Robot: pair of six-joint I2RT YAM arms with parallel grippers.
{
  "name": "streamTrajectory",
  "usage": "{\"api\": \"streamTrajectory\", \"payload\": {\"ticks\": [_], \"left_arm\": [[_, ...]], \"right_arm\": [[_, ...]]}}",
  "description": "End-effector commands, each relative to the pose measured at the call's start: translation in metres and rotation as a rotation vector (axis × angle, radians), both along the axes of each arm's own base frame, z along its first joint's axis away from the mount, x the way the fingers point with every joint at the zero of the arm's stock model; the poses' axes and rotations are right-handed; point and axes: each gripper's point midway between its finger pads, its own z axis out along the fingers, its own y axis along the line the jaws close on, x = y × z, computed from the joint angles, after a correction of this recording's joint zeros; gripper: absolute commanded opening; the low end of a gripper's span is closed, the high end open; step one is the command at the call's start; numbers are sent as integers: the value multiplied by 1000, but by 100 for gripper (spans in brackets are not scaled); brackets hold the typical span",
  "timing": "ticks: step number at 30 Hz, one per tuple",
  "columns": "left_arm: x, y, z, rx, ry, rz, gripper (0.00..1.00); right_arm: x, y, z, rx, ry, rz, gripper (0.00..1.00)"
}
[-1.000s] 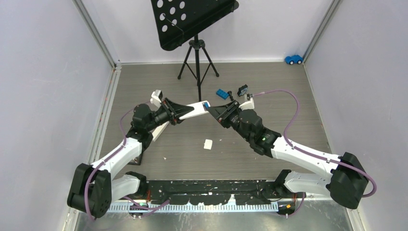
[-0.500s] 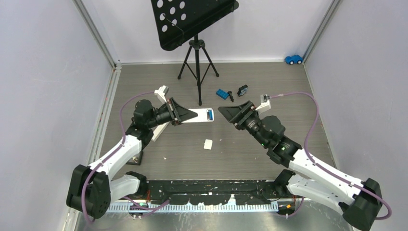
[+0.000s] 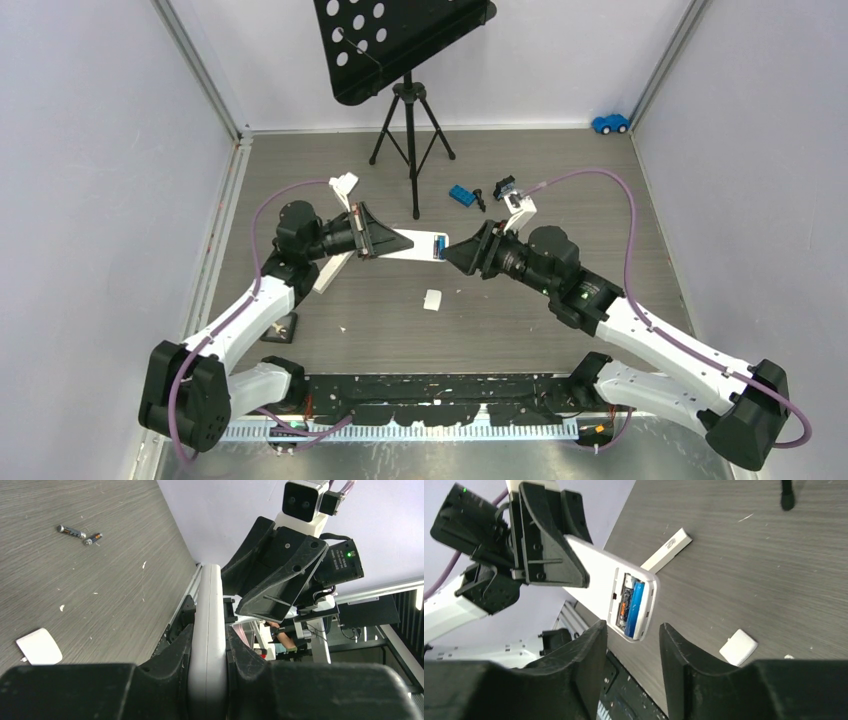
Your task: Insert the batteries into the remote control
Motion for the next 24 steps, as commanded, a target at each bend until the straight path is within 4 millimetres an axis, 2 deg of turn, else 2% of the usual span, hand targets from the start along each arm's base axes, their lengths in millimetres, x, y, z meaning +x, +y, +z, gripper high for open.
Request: {"api": "streamTrajectory", "payload": {"ticks": [1, 4, 9, 15, 21, 24], "left_arm": [[-5, -2, 18, -15, -88, -49, 0], [-5, -2, 17, -17, -83, -50, 0], [-5, -3, 16, -22, -79, -60, 0], [-9, -5, 22, -52, -89, -94, 0], [-14, -5, 27, -78, -107, -116, 0], [-17, -7, 27, -81, -118, -130, 0]], "right_arm": [[-14, 11, 21, 4, -87, 129, 44], [-12, 12, 18, 1, -79, 121, 37], [-6, 14, 5, -23, -51, 111, 32], [17, 8, -12, -69, -2, -14, 17], [23, 17, -28, -89, 28, -2, 16], [25, 22, -31, -86, 46, 4, 22]]}}
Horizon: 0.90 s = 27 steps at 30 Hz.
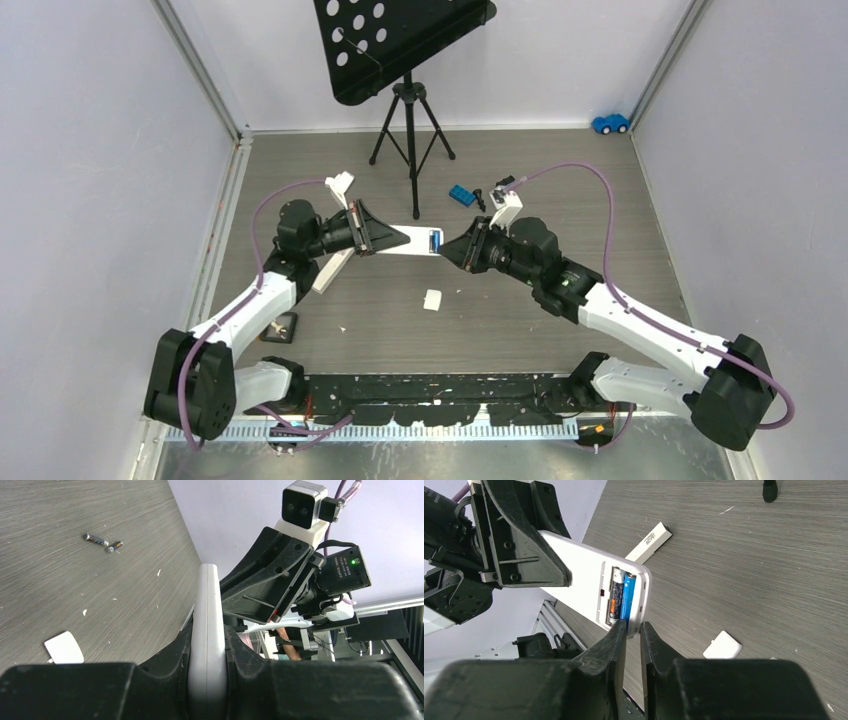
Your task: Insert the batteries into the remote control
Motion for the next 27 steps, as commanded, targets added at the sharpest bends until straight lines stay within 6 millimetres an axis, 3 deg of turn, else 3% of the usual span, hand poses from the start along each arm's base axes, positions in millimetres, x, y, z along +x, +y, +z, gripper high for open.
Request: {"api": "streamTrajectory", "payload": {"ticks": [1, 5, 9, 13, 20, 22, 27], "left_arm": [[-32, -11, 40, -86, -131, -161, 0], [-40, -16, 42, -93, -145, -196, 0], [-44, -19, 46, -100, -163, -205, 0], [-43, -18, 46, -101, -168, -185, 0], [-40, -16, 47, -87, -211, -135, 0], [-35, -14, 42, -59, -211, -97, 0], [-26, -10, 28, 8, -204, -19, 0]], "right_arm": [[11, 8, -4, -3, 24, -23, 25], [30, -6, -22, -72, 99, -173, 27], [40, -19, -45, -144, 151, -276, 20], [38, -16, -47, -136, 144, -256, 17], [28, -17, -25, -31, 109, -187, 25], [28, -18, -8, 42, 75, -171, 29], [1, -16, 35, 219, -21, -23, 50]]}}
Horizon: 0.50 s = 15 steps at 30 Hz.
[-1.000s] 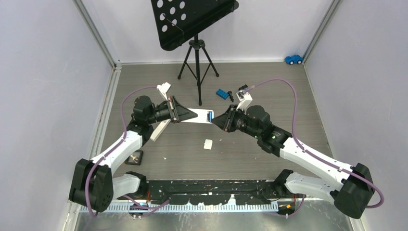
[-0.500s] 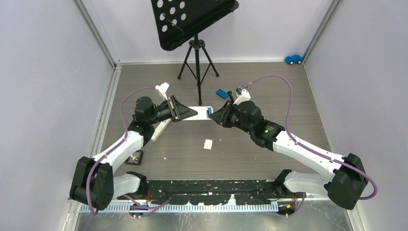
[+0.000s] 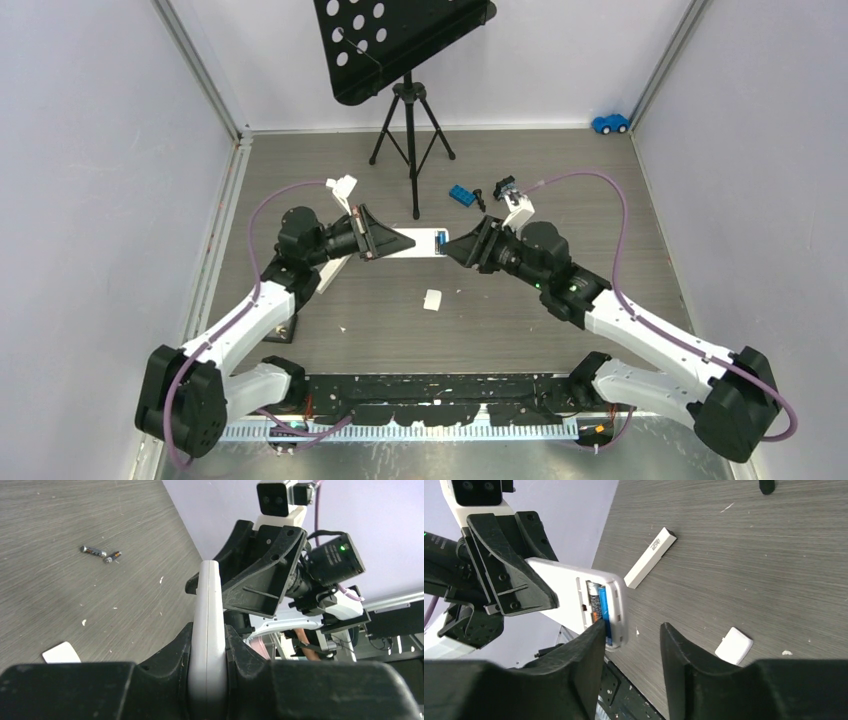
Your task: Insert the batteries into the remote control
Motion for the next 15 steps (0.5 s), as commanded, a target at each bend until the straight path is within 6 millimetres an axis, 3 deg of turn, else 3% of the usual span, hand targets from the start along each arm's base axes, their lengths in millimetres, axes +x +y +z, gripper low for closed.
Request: {"api": "streamTrajectory", "payload": {"ticks": [1, 4, 7, 15], "left_arm": [[-20, -2, 23, -2, -125, -59, 0], [-19, -1, 24, -1, -143, -50, 0], [-19, -3, 25, -12, -152, -64, 0], [-22, -4, 27, -34, -156, -84, 0]], "right_arm": [[-16, -3, 45, 159, -140, 83, 56], [-27, -7, 61, 203, -195, 109, 64], [-23, -15, 60, 177, -192, 63, 64], [-18, -9, 39, 96, -152, 78, 35]]}}
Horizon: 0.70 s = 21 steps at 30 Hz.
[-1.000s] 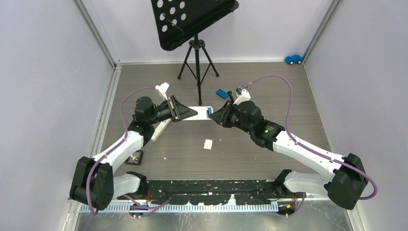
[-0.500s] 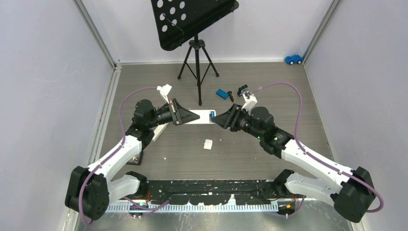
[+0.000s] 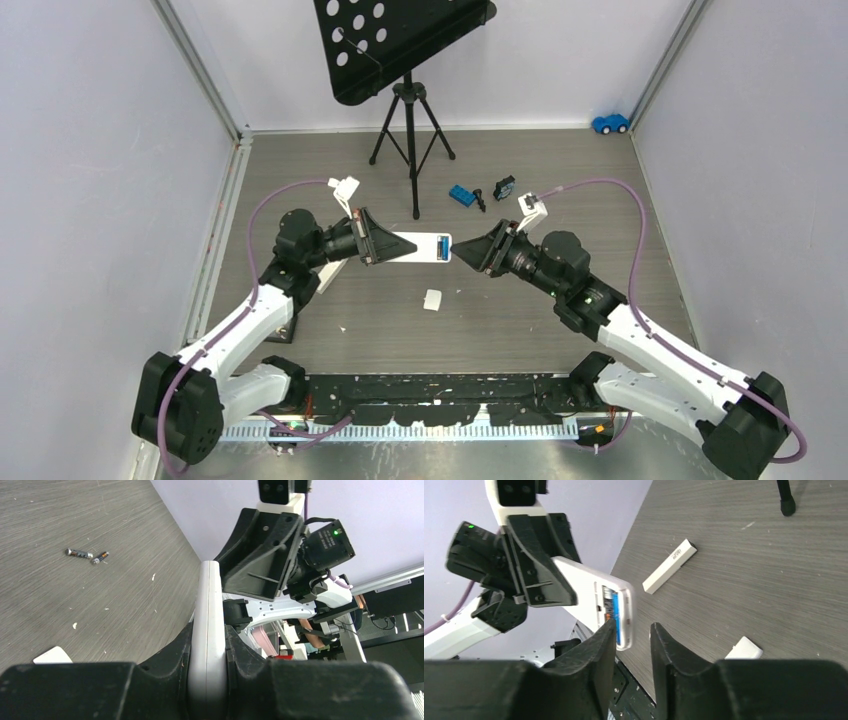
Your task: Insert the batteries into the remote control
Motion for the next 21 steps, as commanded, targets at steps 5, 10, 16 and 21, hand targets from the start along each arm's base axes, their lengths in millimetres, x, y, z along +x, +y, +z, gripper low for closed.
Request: {"api": "streamTrajectory", "payload": {"ticks": [5, 10, 16, 21], "left_arm": [[-5, -2, 14, -40, -63, -37, 0], [-3, -2, 8, -32, -49, -30, 0], [29, 15, -47, 184, 80, 191, 0], [51, 56, -113, 495, 213, 419, 0]], "right_arm": [[8, 16, -3, -33, -8, 56, 30], [17, 17, -14, -79, 38, 29, 29], [20, 0, -41, -198, 80, -38, 50], [-12, 17, -90, -385, 57, 188, 84]]}}
